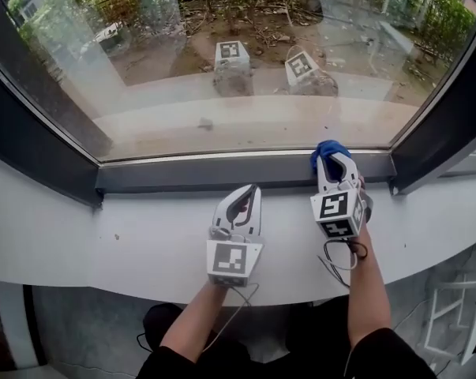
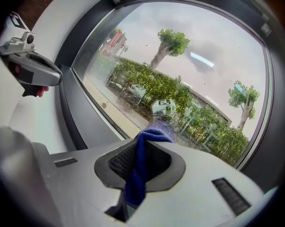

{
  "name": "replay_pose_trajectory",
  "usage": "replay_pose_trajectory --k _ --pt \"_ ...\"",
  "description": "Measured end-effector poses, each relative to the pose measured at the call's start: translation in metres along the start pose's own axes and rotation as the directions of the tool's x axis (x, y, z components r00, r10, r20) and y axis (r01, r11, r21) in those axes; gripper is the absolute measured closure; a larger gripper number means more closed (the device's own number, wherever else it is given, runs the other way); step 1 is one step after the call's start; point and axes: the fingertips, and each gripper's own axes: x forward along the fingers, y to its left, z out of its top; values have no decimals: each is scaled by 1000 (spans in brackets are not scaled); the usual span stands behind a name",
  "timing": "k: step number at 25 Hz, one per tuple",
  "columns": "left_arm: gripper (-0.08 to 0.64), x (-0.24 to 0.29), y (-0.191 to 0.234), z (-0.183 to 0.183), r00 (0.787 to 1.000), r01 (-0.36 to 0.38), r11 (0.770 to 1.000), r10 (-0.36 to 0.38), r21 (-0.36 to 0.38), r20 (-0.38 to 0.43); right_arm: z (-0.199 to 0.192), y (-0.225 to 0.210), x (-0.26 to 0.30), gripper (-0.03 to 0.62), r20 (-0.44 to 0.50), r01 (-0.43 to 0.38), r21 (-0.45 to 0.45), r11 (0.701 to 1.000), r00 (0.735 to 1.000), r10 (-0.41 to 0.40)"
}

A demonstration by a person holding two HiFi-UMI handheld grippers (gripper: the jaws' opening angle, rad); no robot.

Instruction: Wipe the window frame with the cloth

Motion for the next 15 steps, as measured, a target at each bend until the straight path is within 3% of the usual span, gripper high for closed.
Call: replay_pose_trajectory --k 4,15 --pt "555 -9 11 1 1000 8 1000 -8 26 -8 -1 0 0 569 6 -11 51 999 1000 11" --pt "555 -23 24 -3 1000 4 1000 -4 12 -5 28 33 1 569 91 -78 22 997 993 76"
